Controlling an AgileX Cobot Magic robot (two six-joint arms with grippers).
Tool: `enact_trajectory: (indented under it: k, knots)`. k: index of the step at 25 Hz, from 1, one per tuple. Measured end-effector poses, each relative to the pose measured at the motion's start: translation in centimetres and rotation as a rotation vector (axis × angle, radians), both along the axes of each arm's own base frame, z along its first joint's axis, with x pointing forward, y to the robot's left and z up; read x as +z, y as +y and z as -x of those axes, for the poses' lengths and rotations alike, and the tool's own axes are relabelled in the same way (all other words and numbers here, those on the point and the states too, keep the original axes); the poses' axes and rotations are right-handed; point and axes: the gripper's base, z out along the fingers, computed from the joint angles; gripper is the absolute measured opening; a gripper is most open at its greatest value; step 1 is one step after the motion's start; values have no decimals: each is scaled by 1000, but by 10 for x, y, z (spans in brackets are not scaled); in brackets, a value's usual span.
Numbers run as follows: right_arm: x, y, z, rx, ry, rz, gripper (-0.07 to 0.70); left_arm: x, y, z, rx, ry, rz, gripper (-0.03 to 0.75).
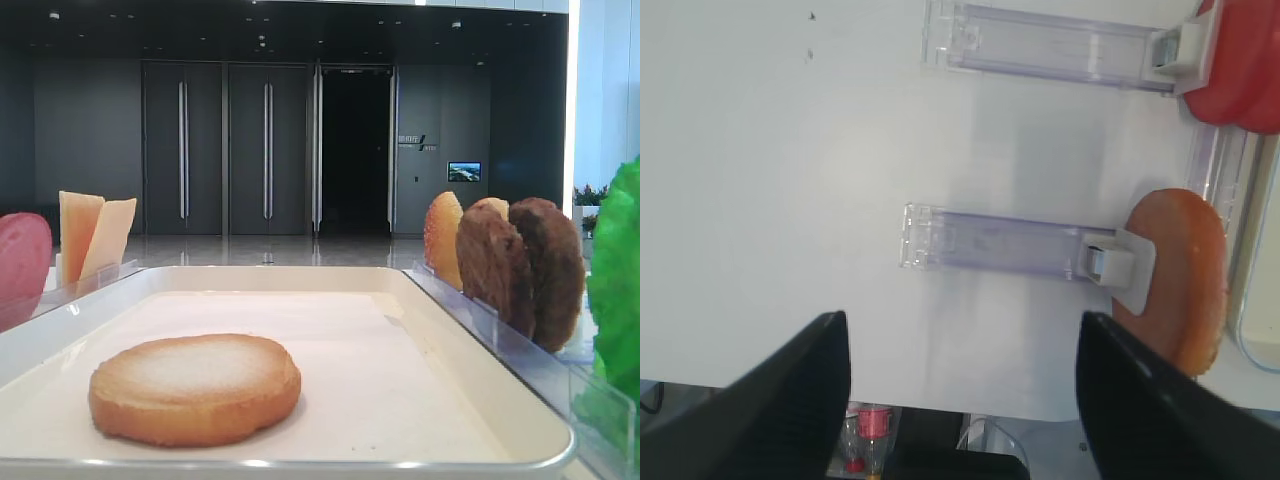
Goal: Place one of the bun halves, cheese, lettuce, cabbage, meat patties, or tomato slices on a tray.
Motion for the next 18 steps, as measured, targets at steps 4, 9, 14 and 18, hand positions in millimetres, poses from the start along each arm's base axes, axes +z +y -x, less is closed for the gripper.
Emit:
enact_trajectory:
  k: [4, 9, 14, 18]
  knots:
    - [0, 0, 0, 0, 0, 0, 302, 14, -4, 29, -24, -103, -14, 517]
    - [0, 0, 0, 0, 0, 0, 302, 24, -10, 76, -45, -251, -43, 499]
    - [0, 0, 0, 0, 0, 0, 302, 16, -15, 115, -61, -356, -68, 478]
    - [0, 0, 0, 0, 0, 0, 302, 10, -18, 140, -96, -438, -101, 452]
